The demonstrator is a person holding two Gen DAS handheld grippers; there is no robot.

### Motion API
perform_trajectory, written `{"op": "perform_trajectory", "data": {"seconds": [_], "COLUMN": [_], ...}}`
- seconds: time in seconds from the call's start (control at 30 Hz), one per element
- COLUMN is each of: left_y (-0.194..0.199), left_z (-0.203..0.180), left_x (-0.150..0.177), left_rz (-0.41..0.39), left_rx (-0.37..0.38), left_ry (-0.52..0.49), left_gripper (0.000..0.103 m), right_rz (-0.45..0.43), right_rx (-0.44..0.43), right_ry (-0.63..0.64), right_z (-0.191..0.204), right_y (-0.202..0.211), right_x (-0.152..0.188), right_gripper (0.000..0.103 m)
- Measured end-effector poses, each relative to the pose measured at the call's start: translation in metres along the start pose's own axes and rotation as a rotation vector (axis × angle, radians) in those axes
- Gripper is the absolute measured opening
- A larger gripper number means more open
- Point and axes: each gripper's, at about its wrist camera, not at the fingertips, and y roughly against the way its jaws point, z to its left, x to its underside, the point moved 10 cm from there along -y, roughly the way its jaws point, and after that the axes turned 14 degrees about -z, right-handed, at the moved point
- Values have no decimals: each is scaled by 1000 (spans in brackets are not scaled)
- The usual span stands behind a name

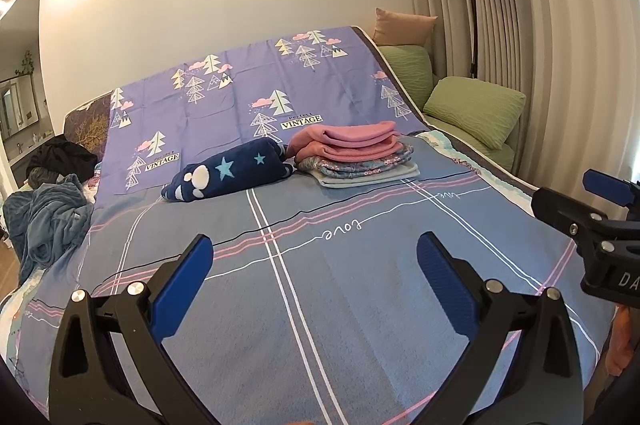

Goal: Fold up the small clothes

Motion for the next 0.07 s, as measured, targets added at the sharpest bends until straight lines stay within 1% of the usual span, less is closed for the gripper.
{"op": "perform_trajectory", "data": {"seconds": [0.07], "left_y": [0], "left_z": [0], "left_x": [0], "left_rz": [1], "left_rx": [1], "left_ry": [-4], "left_gripper": [102], "right_rz": [0], "right_rx": [1], "right_ry": [0], "right_z": [0], "right_y": [0], "right_x": [0], "right_gripper": [99]}}
